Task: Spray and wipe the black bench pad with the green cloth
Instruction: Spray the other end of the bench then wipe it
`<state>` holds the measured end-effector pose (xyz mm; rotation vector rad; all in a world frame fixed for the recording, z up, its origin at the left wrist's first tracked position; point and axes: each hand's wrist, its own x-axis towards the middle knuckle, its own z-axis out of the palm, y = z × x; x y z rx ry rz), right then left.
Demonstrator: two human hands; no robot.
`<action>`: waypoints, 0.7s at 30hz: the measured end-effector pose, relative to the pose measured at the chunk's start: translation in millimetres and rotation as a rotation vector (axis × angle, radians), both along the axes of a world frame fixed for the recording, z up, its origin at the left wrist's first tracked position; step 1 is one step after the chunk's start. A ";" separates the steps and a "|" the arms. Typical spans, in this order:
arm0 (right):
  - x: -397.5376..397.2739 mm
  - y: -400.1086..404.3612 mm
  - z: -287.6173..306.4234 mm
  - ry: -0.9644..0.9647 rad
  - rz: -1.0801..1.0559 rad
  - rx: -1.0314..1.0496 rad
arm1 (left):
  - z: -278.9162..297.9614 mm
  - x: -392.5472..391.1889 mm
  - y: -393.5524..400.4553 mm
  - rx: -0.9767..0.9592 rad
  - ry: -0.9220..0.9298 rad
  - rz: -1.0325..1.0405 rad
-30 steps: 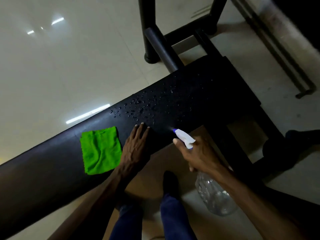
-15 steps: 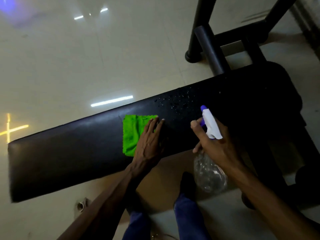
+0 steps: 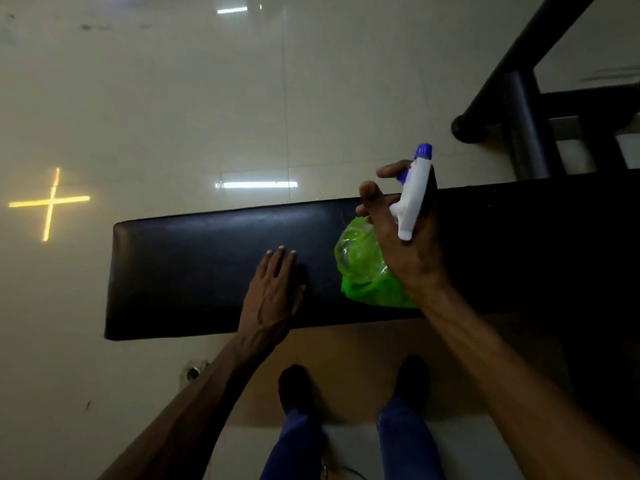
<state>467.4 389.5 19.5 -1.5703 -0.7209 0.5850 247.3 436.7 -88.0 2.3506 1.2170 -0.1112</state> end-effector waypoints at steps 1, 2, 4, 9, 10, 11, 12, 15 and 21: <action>-8.2 10.1 0.8 -0.021 0.018 0.011 | -1.6 -6.6 0.9 -0.016 0.019 -0.007; -15.4 19.7 0.0 -0.047 0.028 0.015 | -3.4 -11.1 1.2 -0.030 0.036 -0.019; -29.3 37.4 -3.2 -0.082 0.054 0.016 | -6.3 -16.4 0.3 -0.060 0.069 -0.038; -55.0 62.8 -21.8 -0.105 0.156 -0.044 | -13.3 -21.7 -1.0 -0.068 0.068 -0.030; -57.5 64.2 -26.3 -0.128 0.185 -0.058 | -13.4 -23.1 -0.7 -0.074 0.062 -0.031; -59.3 64.8 -29.9 -0.147 0.211 -0.067 | -13.5 -24.4 -0.2 -0.078 0.057 -0.036; -59.6 65.2 -32.3 -0.163 0.234 -0.079 | -13.5 -25.7 0.2 -0.081 0.053 -0.042; -55.6 63.2 -33.3 -0.217 0.276 -0.141 | -13.9 -30.4 2.2 -0.094 0.033 -0.053; -23.4 13.2 -49.6 -0.197 0.246 -0.379 | -11.6 -35.7 0.6 -0.114 -0.019 -0.029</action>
